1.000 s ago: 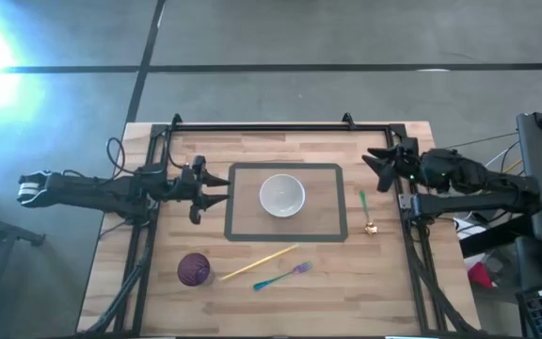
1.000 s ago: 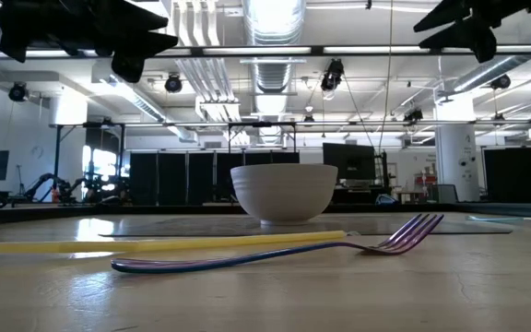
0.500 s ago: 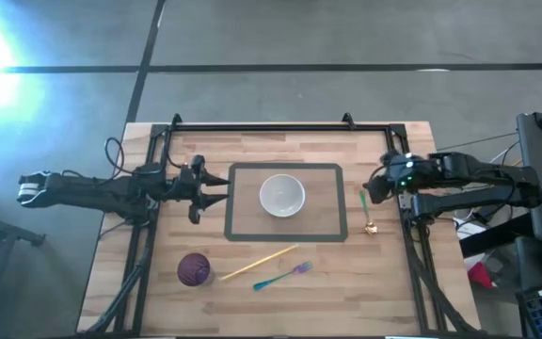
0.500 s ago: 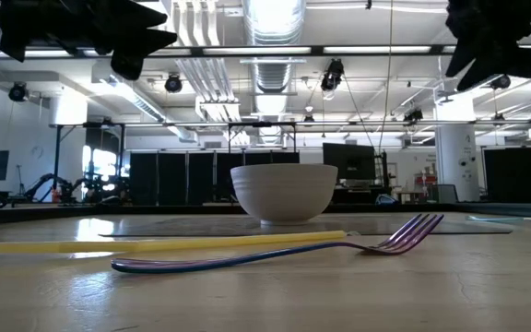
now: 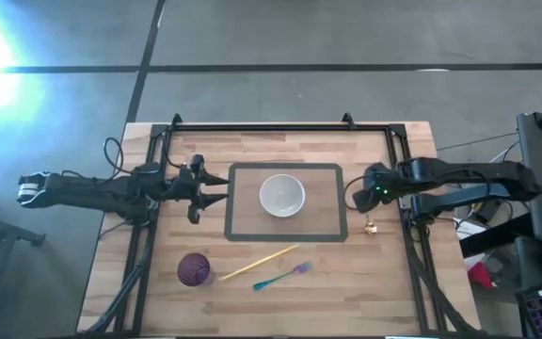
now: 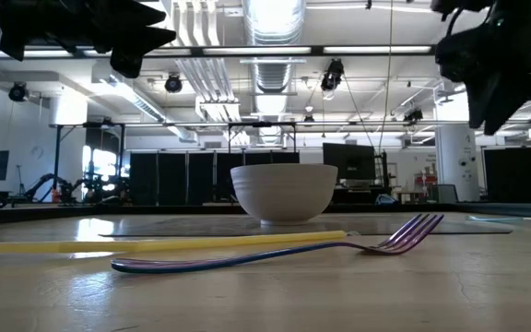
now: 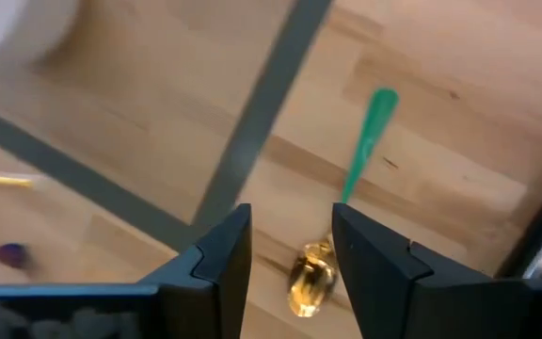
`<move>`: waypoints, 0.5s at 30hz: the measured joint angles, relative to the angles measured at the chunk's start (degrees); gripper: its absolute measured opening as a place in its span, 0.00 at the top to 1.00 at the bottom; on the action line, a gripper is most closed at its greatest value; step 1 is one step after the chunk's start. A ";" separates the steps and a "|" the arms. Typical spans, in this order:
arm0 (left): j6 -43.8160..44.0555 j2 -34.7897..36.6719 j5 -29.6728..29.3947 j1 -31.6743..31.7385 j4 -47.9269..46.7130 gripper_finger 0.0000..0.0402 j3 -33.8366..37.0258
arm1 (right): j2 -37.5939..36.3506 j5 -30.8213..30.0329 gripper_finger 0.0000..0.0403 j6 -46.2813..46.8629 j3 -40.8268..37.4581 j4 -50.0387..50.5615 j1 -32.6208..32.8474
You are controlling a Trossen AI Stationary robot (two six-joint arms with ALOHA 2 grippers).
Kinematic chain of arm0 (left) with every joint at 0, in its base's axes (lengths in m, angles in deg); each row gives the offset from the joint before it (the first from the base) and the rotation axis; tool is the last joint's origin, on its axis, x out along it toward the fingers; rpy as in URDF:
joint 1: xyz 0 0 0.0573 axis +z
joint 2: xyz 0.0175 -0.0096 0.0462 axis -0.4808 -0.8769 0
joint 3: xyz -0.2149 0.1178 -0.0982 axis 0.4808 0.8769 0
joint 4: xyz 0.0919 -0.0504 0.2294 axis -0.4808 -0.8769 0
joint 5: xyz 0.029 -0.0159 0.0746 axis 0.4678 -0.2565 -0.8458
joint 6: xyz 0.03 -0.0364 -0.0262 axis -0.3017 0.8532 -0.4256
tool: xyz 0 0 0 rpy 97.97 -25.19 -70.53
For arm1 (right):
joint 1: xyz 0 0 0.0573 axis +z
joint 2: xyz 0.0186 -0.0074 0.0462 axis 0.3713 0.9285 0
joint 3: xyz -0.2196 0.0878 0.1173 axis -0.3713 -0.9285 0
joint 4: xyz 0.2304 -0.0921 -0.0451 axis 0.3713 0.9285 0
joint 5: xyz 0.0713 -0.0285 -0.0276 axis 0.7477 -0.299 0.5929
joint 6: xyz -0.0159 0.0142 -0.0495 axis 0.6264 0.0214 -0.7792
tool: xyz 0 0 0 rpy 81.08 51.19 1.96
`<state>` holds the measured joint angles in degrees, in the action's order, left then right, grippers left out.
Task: Pick & Place Utensil
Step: Put the golden spoon into the white bowl on the brown placemat
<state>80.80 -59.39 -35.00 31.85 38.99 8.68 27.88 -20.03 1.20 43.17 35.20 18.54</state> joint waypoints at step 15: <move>0.76 -0.11 0.00 0.02 -0.32 0.55 0.00 | 12.58 1.46 0.65 0.75 -4.15 -0.07 0.02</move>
<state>81.56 -59.50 -35.00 31.87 38.67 8.68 40.46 -18.57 1.96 39.01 35.13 18.56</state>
